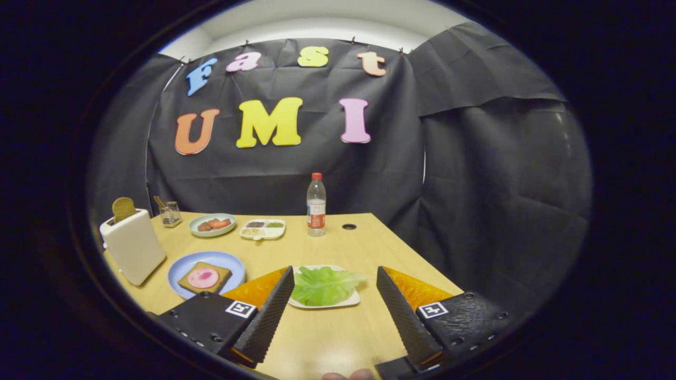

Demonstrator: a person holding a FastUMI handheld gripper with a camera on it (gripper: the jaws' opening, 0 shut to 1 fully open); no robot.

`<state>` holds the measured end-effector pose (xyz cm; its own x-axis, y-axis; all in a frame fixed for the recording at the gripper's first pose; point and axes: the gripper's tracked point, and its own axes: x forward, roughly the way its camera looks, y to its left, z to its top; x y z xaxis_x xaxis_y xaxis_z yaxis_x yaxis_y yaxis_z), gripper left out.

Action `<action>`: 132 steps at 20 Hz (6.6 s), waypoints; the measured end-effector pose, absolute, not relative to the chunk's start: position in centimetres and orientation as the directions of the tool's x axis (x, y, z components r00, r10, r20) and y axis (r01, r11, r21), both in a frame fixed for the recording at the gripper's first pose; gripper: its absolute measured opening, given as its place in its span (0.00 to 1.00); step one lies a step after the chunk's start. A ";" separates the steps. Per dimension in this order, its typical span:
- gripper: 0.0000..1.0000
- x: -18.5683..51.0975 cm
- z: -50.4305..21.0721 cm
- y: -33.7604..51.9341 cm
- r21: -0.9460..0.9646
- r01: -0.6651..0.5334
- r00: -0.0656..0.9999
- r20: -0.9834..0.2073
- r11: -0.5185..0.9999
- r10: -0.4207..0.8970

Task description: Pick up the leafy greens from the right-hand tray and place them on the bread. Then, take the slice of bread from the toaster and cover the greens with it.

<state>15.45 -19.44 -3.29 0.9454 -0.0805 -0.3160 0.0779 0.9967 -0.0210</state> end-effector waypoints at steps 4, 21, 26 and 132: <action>0.96 19.4 -7.5 -20.2 0.124 0.091 0.888 -0.459 0.988 -0.025; 0.83 26.7 -14.1 -23.0 0.460 0.317 0.793 -0.608 0.829 0.034; 0.58 27.6 -14.8 -24.2 0.450 0.346 0.782 -0.623 0.823 0.011; 0.96 12.0 4.2 28.4 0.054 -0.252 0.950 -0.176 0.966 0.258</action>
